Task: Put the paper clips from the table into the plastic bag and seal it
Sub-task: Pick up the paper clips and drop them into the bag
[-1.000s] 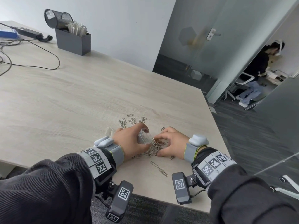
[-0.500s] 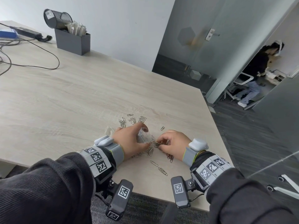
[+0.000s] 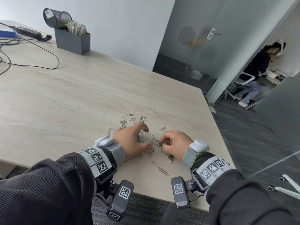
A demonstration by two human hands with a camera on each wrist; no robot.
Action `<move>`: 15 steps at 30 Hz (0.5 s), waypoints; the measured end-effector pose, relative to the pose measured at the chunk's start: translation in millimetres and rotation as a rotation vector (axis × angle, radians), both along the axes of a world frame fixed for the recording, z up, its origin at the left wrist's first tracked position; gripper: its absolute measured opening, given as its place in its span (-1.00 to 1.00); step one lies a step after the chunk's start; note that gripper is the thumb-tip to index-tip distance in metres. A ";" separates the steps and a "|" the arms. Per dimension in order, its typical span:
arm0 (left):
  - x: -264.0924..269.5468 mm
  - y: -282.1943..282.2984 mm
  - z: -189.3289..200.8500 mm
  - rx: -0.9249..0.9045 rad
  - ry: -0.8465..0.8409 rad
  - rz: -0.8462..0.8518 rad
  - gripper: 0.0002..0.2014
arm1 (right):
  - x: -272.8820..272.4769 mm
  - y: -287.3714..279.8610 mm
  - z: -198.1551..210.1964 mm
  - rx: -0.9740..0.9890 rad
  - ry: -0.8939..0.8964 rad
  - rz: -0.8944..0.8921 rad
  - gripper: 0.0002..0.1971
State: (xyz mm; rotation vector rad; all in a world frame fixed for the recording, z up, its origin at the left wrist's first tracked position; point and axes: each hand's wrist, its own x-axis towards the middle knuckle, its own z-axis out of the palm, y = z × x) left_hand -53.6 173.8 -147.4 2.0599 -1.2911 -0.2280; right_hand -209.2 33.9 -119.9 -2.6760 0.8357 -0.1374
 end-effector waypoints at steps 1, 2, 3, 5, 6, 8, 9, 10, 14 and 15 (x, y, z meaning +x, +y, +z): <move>0.1 0.1 0.0 0.001 -0.001 0.000 -0.56 | 0.0 -0.7 -0.2 0.008 -0.003 -0.009 -0.86; 0.0 0.2 0.1 0.000 -0.004 -0.001 -0.56 | -0.3 -0.9 -0.1 0.013 -0.005 -0.015 -0.84; 0.0 0.2 0.6 -0.002 -0.004 -0.002 -0.56 | -0.4 -1.2 0.0 0.016 -0.005 -0.019 -0.83; 0.1 0.1 1.0 -0.006 -0.002 -0.003 -0.56 | -1.6 -1.7 0.2 0.017 -0.003 -0.024 -0.80; 0.2 0.0 0.8 -0.007 0.000 -0.005 -0.56 | -2.3 -1.9 0.4 0.016 -0.005 -0.028 -0.80; 0.4 0.3 0.5 -0.010 0.000 -0.006 -0.56 | -3.7 -1.8 2.0 0.021 -0.022 -0.041 -0.79; 0.5 0.6 0.5 -0.009 0.001 -0.006 -0.56 | -3.9 -1.5 3.5 0.031 -0.030 -0.055 -0.79; 0.2 1.0 0.8 -0.006 0.000 -0.006 -0.56 | -4.0 -0.7 5.6 0.042 -0.038 -0.070 -0.79; -0.6 1.5 2.7 0.000 -0.001 0.000 -0.56 | -1.6 2.7 13.3 0.142 -0.119 -0.116 -0.80; -0.5 1.6 2.9 0.000 -0.002 0.001 -0.56 | -0.2 4.1 15.1 0.180 -0.155 -0.114 -0.80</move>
